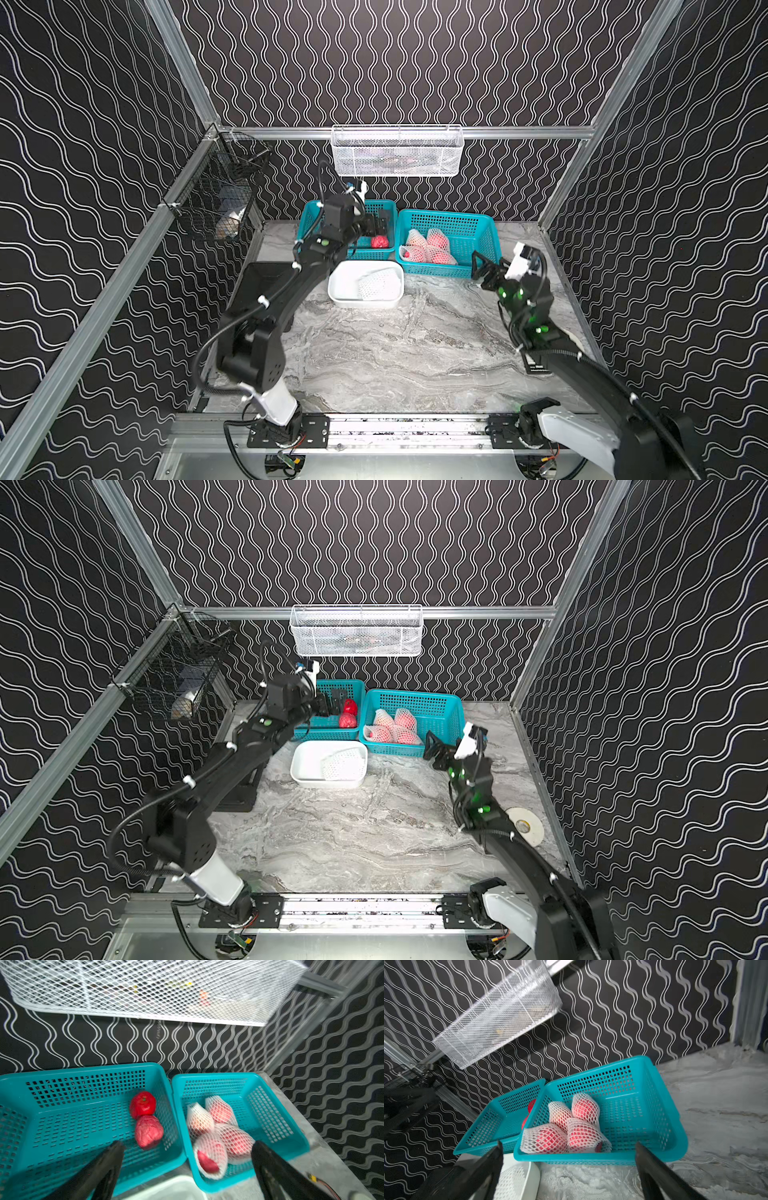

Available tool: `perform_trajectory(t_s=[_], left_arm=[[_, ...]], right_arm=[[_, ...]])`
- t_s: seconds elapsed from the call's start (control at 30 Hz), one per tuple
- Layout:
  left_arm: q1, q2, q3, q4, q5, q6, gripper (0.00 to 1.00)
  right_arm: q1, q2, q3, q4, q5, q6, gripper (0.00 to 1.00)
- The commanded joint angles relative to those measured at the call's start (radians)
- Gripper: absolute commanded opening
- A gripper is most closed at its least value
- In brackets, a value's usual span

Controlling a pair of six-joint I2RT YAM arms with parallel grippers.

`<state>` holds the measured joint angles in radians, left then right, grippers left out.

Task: Remove foam nets from apples
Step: Pick up the apple from the center of the board, then pick up the apple from the basket.

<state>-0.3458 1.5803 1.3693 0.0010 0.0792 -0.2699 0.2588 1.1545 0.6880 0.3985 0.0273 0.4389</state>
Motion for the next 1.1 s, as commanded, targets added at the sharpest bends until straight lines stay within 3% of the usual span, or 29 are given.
perform_trajectory(t_s=[0.0,0.2,0.4,0.6,0.77,1.07], left_arm=[[-0.097,-0.142,-0.214,0.100,-0.090,-0.039,0.99],[-0.271,-0.352,-0.558,0.221,-0.192,-0.083,0.99],[-0.394,-0.459,-0.703,0.212,-0.158,-0.043,0.99],[-0.458,-0.415,-0.760,0.248,-0.094,-0.049,0.99],[-0.478,-0.369,-0.726,0.240,-0.091,0.001,0.99],[-0.478,-0.312,-0.698,0.232,-0.105,0.031,0.99]], right_arm=[[-0.028,0.169,0.225,-0.289,-0.222,0.035,1.00],[-0.067,0.559,0.679,-0.582,-0.302,-0.061,1.00],[-0.082,0.800,0.865,-0.582,-0.345,-0.093,1.00],[-0.084,0.994,1.010,-0.617,-0.349,-0.187,1.00],[-0.083,1.112,1.122,-0.626,-0.357,-0.263,1.00],[-0.084,1.250,1.272,-0.629,-0.392,-0.272,1.00]])
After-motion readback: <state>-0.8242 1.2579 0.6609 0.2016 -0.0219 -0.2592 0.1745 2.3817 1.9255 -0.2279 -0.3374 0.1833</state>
